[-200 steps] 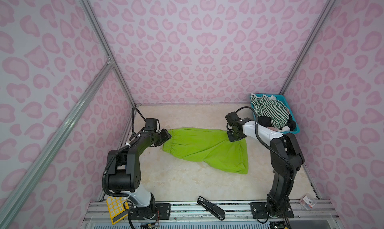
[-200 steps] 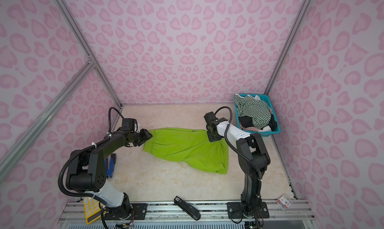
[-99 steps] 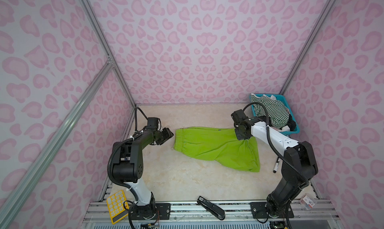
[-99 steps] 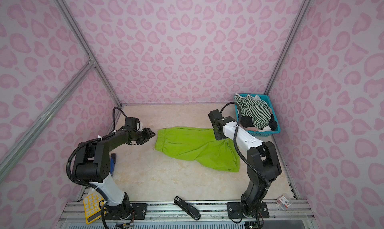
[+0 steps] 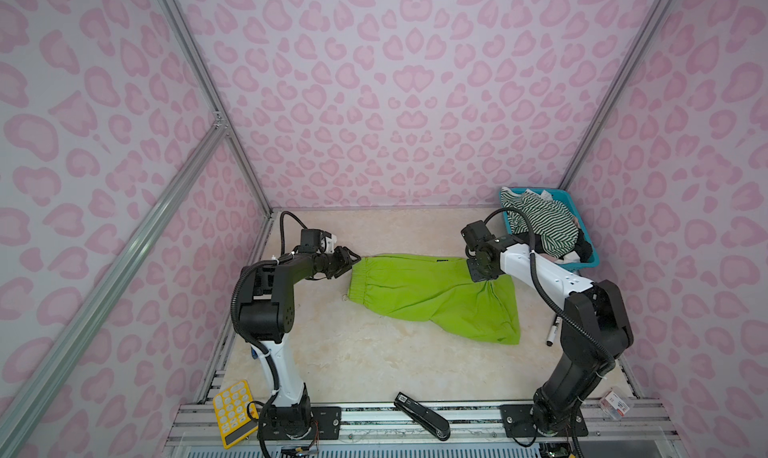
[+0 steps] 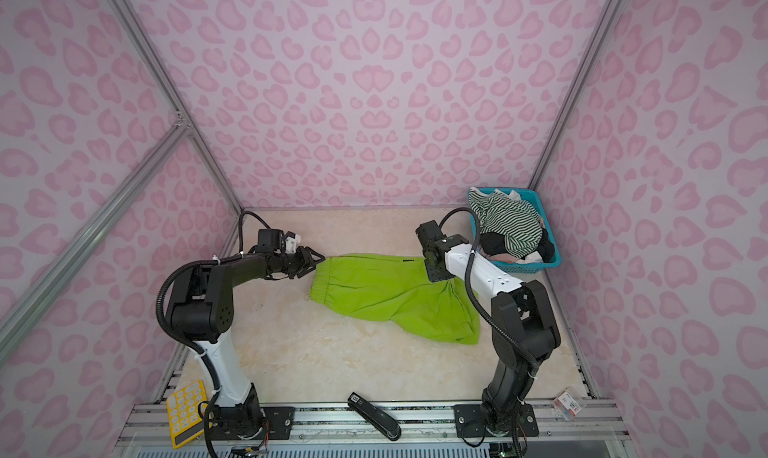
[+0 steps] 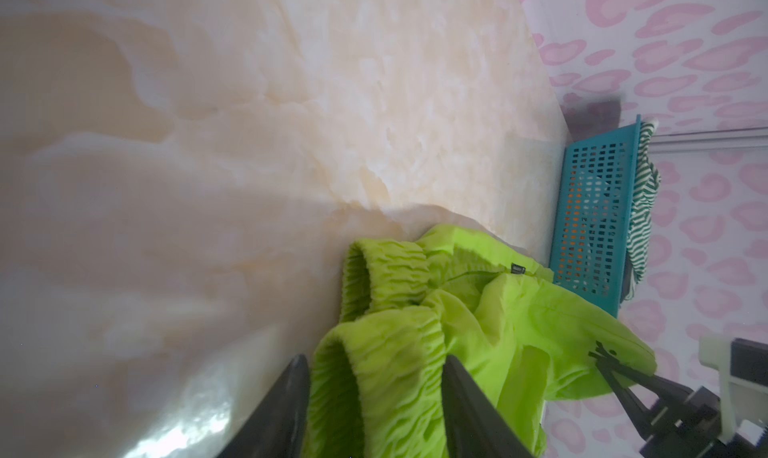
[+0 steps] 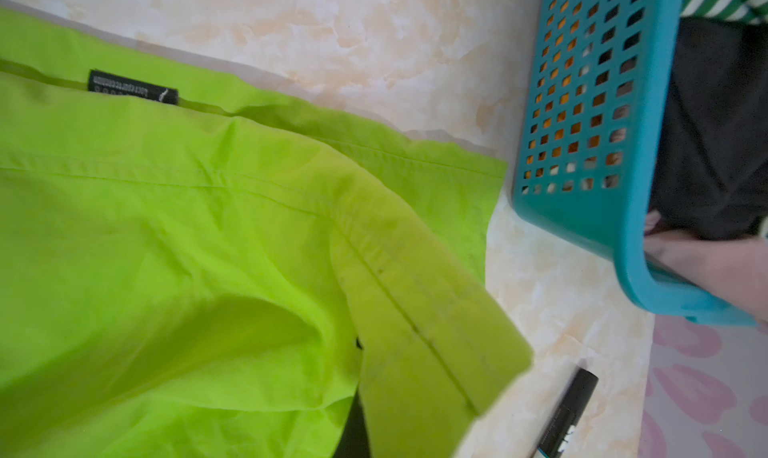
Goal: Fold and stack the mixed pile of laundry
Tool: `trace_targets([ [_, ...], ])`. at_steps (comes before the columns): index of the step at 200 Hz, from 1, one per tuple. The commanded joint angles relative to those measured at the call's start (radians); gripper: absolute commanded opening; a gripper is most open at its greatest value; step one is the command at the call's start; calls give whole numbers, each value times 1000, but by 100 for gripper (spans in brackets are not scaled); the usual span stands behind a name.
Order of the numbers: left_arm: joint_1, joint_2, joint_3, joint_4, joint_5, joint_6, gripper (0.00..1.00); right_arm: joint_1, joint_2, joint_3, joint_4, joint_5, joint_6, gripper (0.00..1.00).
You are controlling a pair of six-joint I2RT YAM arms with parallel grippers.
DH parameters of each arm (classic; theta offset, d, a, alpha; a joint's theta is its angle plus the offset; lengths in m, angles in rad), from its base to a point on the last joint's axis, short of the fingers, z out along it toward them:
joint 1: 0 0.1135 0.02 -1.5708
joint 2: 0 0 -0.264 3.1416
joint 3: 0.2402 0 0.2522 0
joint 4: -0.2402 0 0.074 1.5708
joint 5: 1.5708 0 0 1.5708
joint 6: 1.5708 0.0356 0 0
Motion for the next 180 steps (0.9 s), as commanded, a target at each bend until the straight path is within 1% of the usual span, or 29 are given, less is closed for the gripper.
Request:
trace_targets([
  [1, -9, -13, 2, 30, 88, 11, 39, -3, 7, -12, 18, -13, -2, 0],
  [5, -10, -21, -2, 31, 91, 8, 37, -4, 5, -13, 21, -15, -3, 0],
  [7, -10, -25, -5, 32, 93, 6, 32, -4, 3, -13, 22, -15, -4, 0],
  [11, -10, -34, -11, 34, 93, 3, 27, -5, 2, -15, 24, -15, -6, 0],
  [26, -8, -72, -28, 34, 87, -3, 10, -4, -12, -21, 33, -11, -19, 0],
  [37, -9, -107, -42, 30, 73, -4, 3, -5, -28, -30, 46, -3, -33, 0],
  [60, -3, -192, -80, 10, 32, -6, 3, -7, -56, -37, 57, -3, -59, 0],
  [89, 4, -295, -147, -21, -25, 7, 3, -10, -48, -29, 53, -25, -70, 0],
  [109, 10, -372, -191, -69, -77, 21, 3, -7, -34, -26, 67, -72, -64, 0],
  [126, 17, -458, -234, -134, -166, 23, 3, 6, -13, -12, 77, -116, -66, 0],
  [154, 23, -637, -291, -301, -342, 16, 3, 66, 36, 46, 68, -124, -93, 0],
  [168, 23, -739, -320, -381, -428, -11, 3, 99, 62, 77, 62, -129, -104, 0],
  [180, 23, -823, -343, -439, -458, -31, 3, 130, 76, 97, 60, -138, -115, 0],
])
